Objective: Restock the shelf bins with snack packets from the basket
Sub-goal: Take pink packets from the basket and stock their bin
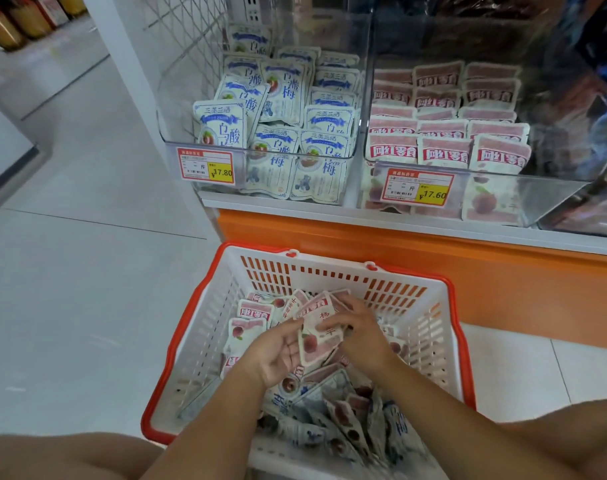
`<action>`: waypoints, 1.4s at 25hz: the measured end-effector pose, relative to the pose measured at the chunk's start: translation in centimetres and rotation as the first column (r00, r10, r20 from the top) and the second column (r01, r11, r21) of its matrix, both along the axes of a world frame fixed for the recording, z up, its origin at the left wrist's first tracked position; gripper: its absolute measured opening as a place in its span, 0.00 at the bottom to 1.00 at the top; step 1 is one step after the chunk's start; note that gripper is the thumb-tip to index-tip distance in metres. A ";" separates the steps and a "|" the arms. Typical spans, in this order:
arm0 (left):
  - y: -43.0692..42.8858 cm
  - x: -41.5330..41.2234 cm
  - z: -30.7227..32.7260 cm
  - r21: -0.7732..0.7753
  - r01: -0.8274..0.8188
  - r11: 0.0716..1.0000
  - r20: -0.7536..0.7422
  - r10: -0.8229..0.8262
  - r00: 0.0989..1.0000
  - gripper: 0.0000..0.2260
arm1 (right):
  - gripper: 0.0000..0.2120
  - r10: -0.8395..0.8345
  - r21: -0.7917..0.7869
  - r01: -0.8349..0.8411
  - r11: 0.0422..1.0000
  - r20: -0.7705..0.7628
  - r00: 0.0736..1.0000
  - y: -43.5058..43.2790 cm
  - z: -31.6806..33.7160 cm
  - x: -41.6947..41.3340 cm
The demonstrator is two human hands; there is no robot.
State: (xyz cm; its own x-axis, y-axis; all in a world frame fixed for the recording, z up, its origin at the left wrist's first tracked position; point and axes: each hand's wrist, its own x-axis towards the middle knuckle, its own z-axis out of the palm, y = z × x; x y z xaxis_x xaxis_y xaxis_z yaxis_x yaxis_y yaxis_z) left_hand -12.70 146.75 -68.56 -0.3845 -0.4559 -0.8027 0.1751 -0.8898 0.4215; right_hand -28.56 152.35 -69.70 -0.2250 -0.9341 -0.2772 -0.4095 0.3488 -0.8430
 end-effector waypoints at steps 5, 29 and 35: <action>0.5 -0.5 1.8 -0.141 -0.004 0.990 -0.036 -0.001 0.999 0.10 | 0.22 -0.363 0.180 0.315 0.932 0.460 0.810 0.8 4.2 -1.7; -4.3 -5.1 23.9 -0.785 0.350 0.512 0.208 -0.314 0.926 0.12 | 0.08 -0.015 -0.141 0.026 0.990 0.073 0.997 -0.4 24.4 -6.4; -8.0 -8.4 26.1 -0.880 0.444 0.169 0.471 0.182 0.863 0.18 | 0.06 -0.279 -0.347 0.297 0.890 0.102 0.955 -5.1 30.7 -13.9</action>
